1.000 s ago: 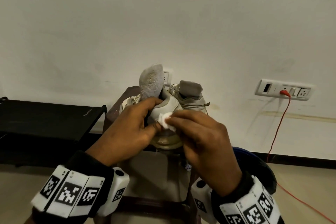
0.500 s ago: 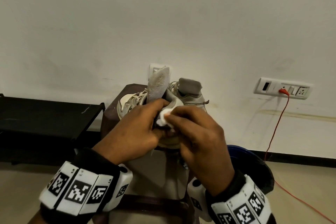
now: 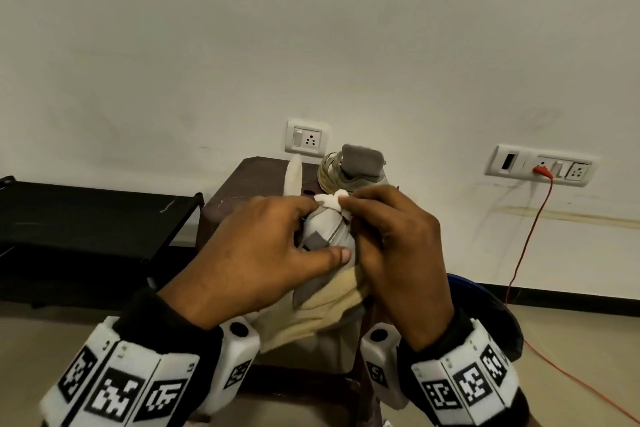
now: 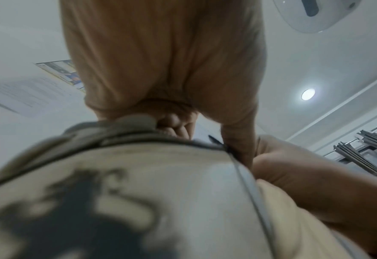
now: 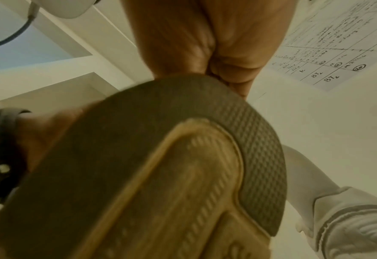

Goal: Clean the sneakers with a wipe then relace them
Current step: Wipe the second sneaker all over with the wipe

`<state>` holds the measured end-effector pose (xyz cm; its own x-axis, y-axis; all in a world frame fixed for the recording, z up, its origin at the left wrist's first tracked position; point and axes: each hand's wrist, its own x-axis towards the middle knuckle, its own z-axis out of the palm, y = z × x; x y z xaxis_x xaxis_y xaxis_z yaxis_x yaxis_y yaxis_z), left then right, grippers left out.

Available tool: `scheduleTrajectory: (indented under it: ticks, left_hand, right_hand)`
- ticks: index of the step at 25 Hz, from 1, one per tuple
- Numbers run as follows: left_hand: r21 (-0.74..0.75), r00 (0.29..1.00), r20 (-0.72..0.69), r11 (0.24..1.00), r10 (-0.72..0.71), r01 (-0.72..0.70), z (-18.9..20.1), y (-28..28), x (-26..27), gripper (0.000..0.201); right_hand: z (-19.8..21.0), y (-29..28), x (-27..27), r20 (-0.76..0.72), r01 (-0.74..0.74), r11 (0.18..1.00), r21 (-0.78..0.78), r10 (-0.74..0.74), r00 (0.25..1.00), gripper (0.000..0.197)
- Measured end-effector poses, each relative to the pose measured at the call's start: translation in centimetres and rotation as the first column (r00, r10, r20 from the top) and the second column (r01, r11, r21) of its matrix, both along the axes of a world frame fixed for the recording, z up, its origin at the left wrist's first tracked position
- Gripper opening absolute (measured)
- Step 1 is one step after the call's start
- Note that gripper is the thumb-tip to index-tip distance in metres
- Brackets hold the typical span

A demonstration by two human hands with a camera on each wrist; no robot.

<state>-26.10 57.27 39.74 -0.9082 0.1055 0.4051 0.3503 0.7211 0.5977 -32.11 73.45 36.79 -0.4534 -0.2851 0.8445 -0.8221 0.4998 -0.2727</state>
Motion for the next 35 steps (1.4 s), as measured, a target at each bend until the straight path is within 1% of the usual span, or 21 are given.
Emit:
scheduleTrajectory:
  ticks: [2,3,5,7,8,10,12,14,16,18,20,22,24,26,28,29,31,33,35]
  left_hand:
    - [0.099,0.998,0.065,0.995,-0.012,0.006,-0.9,-0.5,-0.2,0.028]
    - [0.140,0.994,0.106,0.990,-0.034,0.019,-1.5,-1.0,-0.3,0.030]
    - [0.192,0.972,0.203,0.978,-0.116,0.077,-2.7,-2.2,-0.6,0.049]
    - [0.175,0.949,0.279,0.979,-0.148,0.102,-3.8,-3.2,-0.8,0.063]
    - [0.180,0.946,0.289,0.979,-0.149,0.099,-4.2,-3.4,-1.0,0.065]
    - [0.243,0.953,0.262,0.966,-0.148,0.083,-4.9,-3.7,-1.7,0.064]
    - [0.308,0.962,0.235,0.949,-0.140,0.062,-5.2,-3.8,-2.1,0.064]
    - [0.325,0.965,0.229,0.945,-0.127,0.047,-5.2,-4.0,-2.3,0.066]
    - [0.293,0.960,0.247,0.955,-0.131,0.055,-5.0,-4.1,-2.2,0.064]
    - [0.263,0.951,0.261,0.960,-0.167,0.097,-5.2,-3.9,-1.9,0.059]
    - [0.195,0.959,0.243,0.976,-0.147,0.100,-5.6,-3.6,-1.8,0.058]
    - [0.159,0.970,0.213,0.984,-0.114,0.081,-5.8,-3.6,-1.9,0.057]
    - [0.166,0.978,0.189,0.985,-0.085,0.053,-5.7,-3.9,-2.2,0.053]
    - [0.204,0.980,0.185,0.979,-0.069,0.030,-5.5,-4.2,-2.2,0.058]
    - [0.283,0.979,0.193,0.959,-0.069,0.012,-5.2,-4.7,-2.2,0.059]
    - [0.337,0.977,0.197,0.941,-0.077,0.006,-5.0,-4.9,-2.1,0.056]
    - [0.429,0.969,0.219,0.903,-0.110,0.006,-4.7,-5.0,-1.7,0.053]
    - [0.425,0.952,0.255,0.904,-0.167,0.045,-4.4,-4.8,-1.4,0.054]
    - [0.400,0.943,0.271,0.914,-0.191,0.070,-4.5,-4.5,-1.2,0.055]
  right_hand:
    - [-0.4,-0.2,0.3,-0.028,-0.046,0.997,0.058,0.047,0.998,0.024]
    - [-0.6,-0.5,0.6,-0.042,-0.069,0.993,0.092,0.073,0.996,0.024]
    - [-1.2,-1.6,1.3,-0.068,-0.102,0.974,0.202,0.118,0.991,0.031]
    - [-1.9,-2.5,1.7,-0.078,-0.115,0.938,0.327,0.148,0.986,0.034]
    - [-2.1,-2.8,1.7,-0.072,-0.120,0.921,0.371,0.157,0.985,0.031]
    - [-2.6,-3.1,1.6,-0.025,-0.153,0.885,0.440,0.182,0.983,0.023]
    - [-3.0,-3.4,1.7,0.010,-0.176,0.862,0.476,0.195,0.981,0.022]
    - [-3.0,-3.4,1.5,-0.030,-0.128,0.897,0.423,0.156,0.987,0.020]
    - [-2.7,-3.3,0.8,-0.059,-0.047,0.952,0.302,0.067,0.996,0.020]
    - [-2.3,-3.0,-0.6,-0.010,0.000,0.980,0.198,0.002,1.000,0.020]
    - [-2.1,-2.8,-1.4,0.041,0.007,0.988,0.151,-0.013,0.999,0.021]
    - [-2.3,-2.9,-1.1,0.012,-0.036,0.981,0.189,0.035,0.999,0.019]
    - [-2.6,-3.5,-0.2,-0.018,-0.123,0.941,0.314,0.136,0.991,0.028]
    - [-3.3,-4.1,0.5,-0.019,-0.183,0.887,0.423,0.211,0.977,0.030]
    - [-3.5,-4.2,0.5,-0.016,-0.183,0.869,0.459,0.215,0.977,0.031]
    - [-3.4,-4.0,0.3,-0.020,-0.162,0.880,0.447,0.191,0.981,0.028]
    - [-3.0,-3.4,-0.4,-0.028,-0.079,0.932,0.355,0.096,0.995,0.022]
    - [-2.5,-2.8,-1.6,0.010,0.004,0.966,0.258,-0.006,1.000,0.022]
    - [-2.2,-2.5,-2.3,0.061,-0.002,0.970,0.244,-0.014,0.998,0.027]
